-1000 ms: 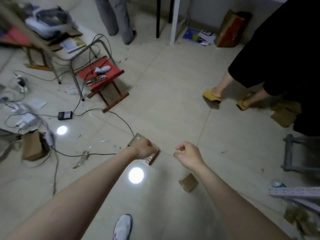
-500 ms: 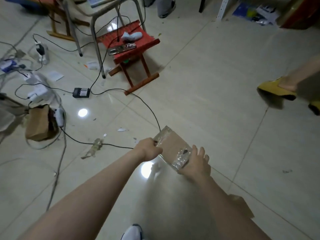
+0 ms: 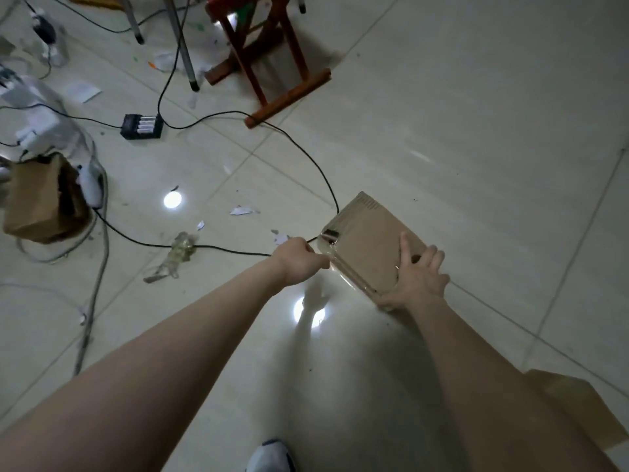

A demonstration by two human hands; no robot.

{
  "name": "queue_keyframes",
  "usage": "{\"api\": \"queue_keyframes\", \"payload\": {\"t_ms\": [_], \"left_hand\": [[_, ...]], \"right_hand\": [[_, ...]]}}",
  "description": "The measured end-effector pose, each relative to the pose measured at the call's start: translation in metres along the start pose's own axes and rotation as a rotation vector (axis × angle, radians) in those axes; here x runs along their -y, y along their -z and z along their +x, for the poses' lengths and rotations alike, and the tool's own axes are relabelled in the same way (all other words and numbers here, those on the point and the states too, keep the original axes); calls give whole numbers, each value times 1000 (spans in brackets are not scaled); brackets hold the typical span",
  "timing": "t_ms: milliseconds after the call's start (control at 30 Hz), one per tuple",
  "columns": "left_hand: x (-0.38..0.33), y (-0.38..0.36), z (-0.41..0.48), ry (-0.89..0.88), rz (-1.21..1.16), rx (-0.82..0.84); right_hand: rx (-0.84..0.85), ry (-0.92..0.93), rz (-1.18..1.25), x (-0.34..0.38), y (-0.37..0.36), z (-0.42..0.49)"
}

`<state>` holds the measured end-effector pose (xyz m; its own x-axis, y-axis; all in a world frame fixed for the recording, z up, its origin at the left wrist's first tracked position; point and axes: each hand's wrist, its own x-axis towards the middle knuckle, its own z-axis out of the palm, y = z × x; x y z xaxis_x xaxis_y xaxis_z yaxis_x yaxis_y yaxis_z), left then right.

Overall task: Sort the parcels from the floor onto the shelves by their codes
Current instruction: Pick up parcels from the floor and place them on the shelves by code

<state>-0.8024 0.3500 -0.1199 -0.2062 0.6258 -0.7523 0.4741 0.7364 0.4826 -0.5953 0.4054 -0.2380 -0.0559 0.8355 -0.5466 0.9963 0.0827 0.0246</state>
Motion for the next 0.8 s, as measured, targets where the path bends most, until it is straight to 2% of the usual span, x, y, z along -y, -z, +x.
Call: {"api": "queue_keyframes", "payload": {"t_ms": [100, 233, 333, 467, 600, 733, 800], "left_hand": [[-10, 6, -16, -2, -31, 5], [-48, 21, -60, 4, -45, 2], [-102, 38, -99, -36, -110, -3], [-192, 58, -158, -96, -283, -36], [-280, 76, -248, -112, -355, 100], [-347, 103, -323, -144, -425, 231], [-376, 112, -354, -172, -440, 273]], "right_hand": [[60, -68, 221, -18, 7, -24], [165, -242, 876, -42, 41, -71], [186, -289, 1337, -59, 107, -106], [174, -213, 1764, -71, 217, -168], [192, -243, 2234, -92, 309, -242], [220, 30, 2557, -122, 377, -319], [166, 140, 2638, -136, 400, -356]]}}
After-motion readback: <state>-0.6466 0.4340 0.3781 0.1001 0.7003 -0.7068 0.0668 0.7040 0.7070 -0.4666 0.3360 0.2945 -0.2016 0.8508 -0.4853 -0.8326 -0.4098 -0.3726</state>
